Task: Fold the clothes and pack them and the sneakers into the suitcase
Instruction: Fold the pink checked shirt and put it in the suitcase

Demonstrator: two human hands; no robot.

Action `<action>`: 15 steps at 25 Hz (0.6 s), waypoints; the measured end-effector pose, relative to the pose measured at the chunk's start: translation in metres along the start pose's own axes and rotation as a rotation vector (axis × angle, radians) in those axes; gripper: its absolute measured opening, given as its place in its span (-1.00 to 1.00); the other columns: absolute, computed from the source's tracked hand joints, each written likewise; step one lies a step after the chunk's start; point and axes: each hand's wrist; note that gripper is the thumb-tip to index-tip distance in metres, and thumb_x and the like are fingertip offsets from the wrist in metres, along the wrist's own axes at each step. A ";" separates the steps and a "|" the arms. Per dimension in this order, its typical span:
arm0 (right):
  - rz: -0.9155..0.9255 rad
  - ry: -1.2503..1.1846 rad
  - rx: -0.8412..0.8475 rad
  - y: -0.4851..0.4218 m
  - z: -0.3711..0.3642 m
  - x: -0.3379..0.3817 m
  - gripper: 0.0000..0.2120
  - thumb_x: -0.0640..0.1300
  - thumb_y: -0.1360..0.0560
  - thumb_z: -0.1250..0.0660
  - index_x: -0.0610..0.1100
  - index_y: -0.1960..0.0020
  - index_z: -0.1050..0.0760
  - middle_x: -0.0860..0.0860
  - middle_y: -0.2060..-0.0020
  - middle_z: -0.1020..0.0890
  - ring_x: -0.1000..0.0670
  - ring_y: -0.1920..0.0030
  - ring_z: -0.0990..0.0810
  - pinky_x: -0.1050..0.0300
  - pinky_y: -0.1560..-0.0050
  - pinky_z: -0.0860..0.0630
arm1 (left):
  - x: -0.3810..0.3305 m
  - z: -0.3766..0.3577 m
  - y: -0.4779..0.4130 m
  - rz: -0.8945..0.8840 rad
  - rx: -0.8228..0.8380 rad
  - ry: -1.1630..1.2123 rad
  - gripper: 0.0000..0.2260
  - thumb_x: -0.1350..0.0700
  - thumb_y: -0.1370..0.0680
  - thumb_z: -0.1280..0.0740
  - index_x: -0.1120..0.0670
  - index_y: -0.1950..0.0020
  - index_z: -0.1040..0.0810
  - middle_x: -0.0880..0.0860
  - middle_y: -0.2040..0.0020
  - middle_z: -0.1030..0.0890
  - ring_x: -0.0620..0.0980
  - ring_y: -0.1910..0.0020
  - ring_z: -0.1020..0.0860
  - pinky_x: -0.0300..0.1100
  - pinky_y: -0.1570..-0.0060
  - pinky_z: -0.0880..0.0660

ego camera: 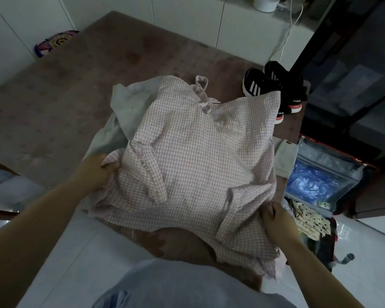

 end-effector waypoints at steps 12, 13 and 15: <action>0.159 -0.115 -0.114 -0.150 0.073 0.109 -0.58 -0.07 -0.50 -0.30 -0.19 -0.31 -0.35 -0.12 -0.27 -0.43 -0.12 -0.11 -0.50 0.08 0.02 -0.44 | -0.158 0.005 -0.150 -0.075 0.028 -0.118 -0.55 -0.10 -0.55 -0.24 0.22 -0.24 -0.49 0.21 -0.22 -0.53 0.12 -0.06 -0.51 -0.16 0.13 -0.37; 0.126 -0.137 -0.104 -0.156 0.074 0.114 -0.56 -0.07 -0.50 -0.30 -0.19 -0.32 -0.33 -0.12 -0.27 -0.41 -0.13 -0.09 -0.51 0.07 0.05 -0.45 | -0.163 -0.002 -0.157 -0.027 0.051 -0.114 -0.49 -0.13 -0.56 -0.21 0.23 -0.33 -0.42 0.21 -0.29 -0.48 0.16 -0.15 -0.49 -0.11 0.03 -0.39; 0.115 -0.116 -0.169 -0.161 0.074 0.122 -0.55 -0.08 -0.48 -0.31 -0.19 -0.32 -0.32 -0.15 -0.28 -0.38 -0.14 -0.15 -0.47 0.01 -0.05 -0.48 | -0.167 -0.014 -0.169 0.046 0.083 -0.061 -0.44 -0.14 -0.55 -0.22 0.23 -0.39 -0.35 0.22 -0.35 -0.42 0.21 -0.27 -0.44 -0.02 -0.16 -0.38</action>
Point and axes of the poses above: each hand's wrist, its own y-axis away from the middle knuckle, its own z-axis out of the back of the hand, x = y × z
